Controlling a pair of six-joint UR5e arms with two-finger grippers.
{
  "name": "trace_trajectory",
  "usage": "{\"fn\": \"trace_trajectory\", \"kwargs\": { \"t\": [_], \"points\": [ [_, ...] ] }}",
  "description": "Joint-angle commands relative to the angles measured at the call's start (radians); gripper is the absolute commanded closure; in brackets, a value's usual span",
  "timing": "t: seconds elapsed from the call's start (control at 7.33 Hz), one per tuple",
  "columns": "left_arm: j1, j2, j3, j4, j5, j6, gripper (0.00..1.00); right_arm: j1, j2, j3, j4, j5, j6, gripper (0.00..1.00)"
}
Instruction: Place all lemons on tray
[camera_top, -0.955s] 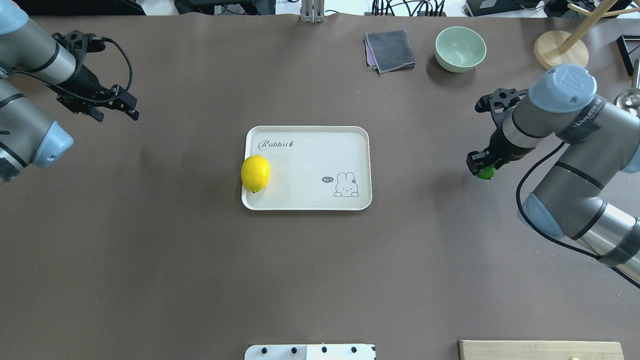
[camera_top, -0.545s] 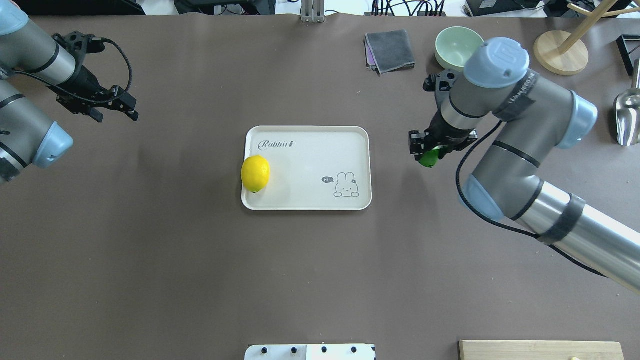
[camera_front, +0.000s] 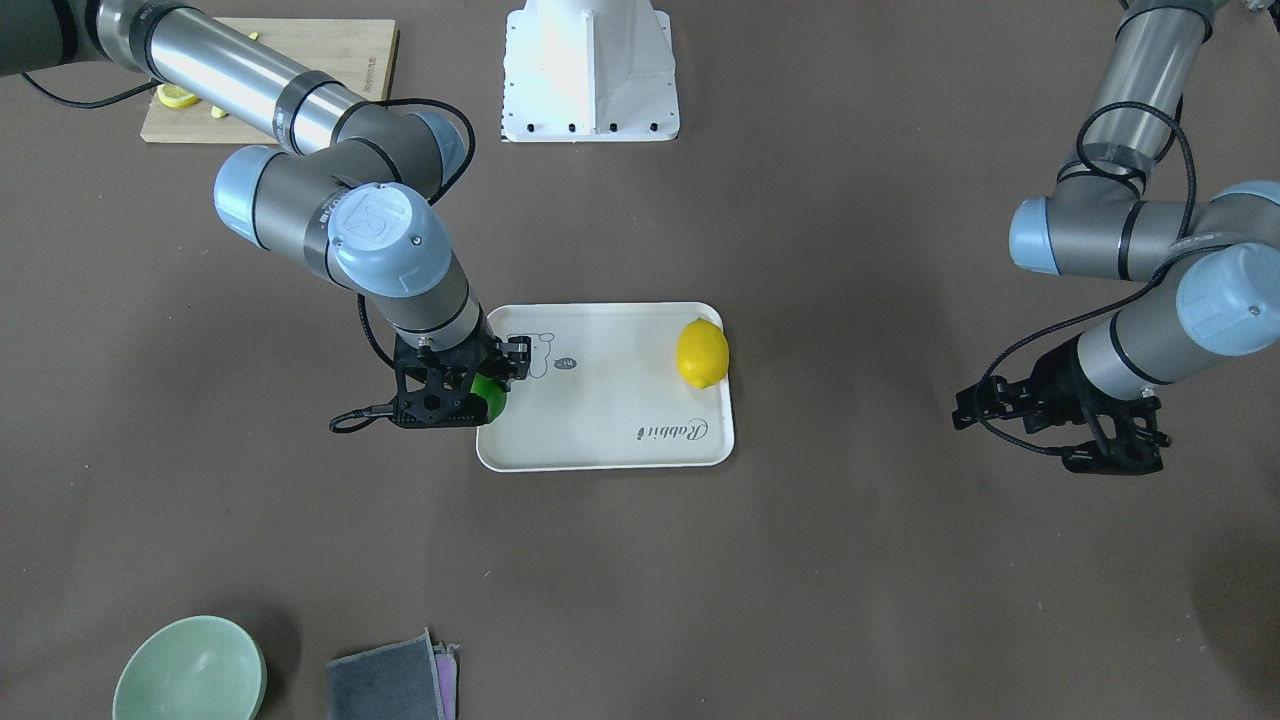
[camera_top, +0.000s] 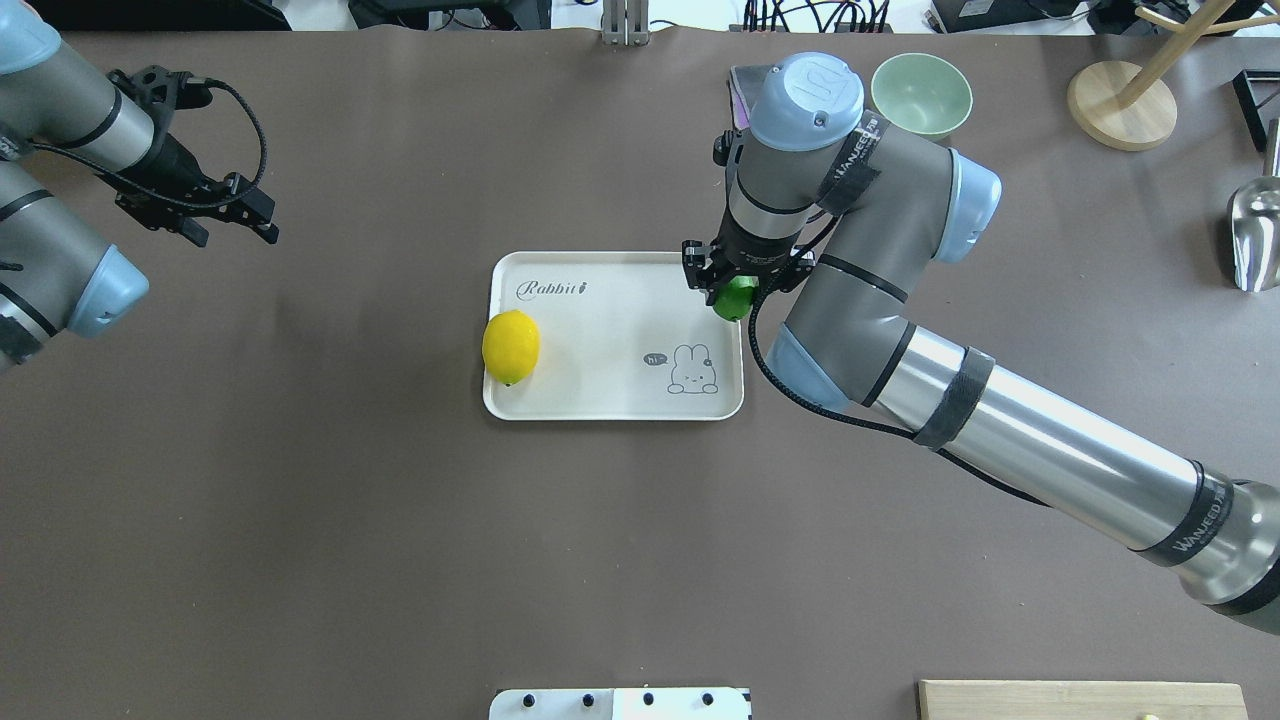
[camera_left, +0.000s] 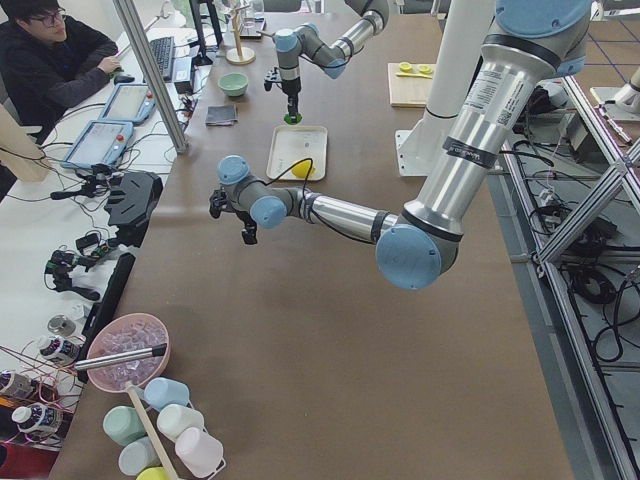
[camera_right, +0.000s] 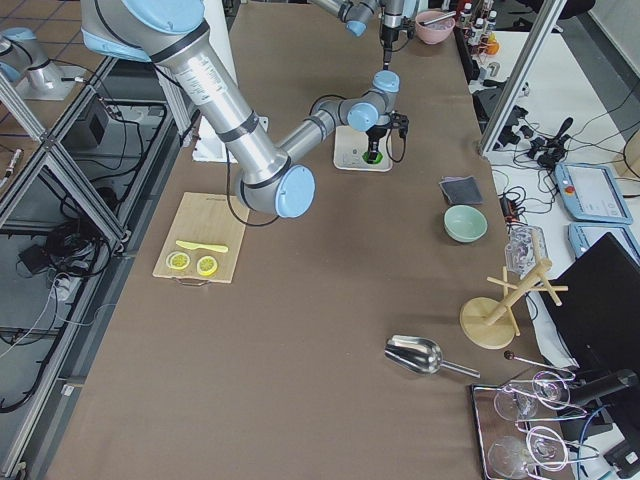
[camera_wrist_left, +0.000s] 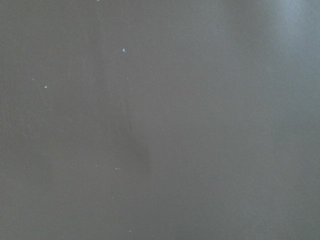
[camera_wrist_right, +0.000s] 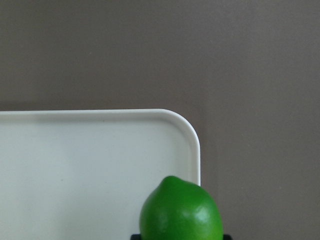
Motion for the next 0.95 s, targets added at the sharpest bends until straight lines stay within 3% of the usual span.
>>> {"fn": "trace_trajectory", "kwargs": {
  "t": [0.0,0.14,0.82],
  "points": [
    [0.002,-0.001,0.001,0.000,0.000,-0.001,0.02,-0.006,0.007,-0.017,0.008,-0.002,-0.001,0.16],
    [0.002,-0.001,0.004,0.000,0.000,-0.001,0.02,-0.006,0.007,-0.017,0.009,-0.002,-0.011,0.04],
    [-0.008,-0.004,0.007,0.000,-0.003,0.002,0.02,0.049,-0.031,-0.017,0.005,0.018,-0.113,0.00]
  ]
}}
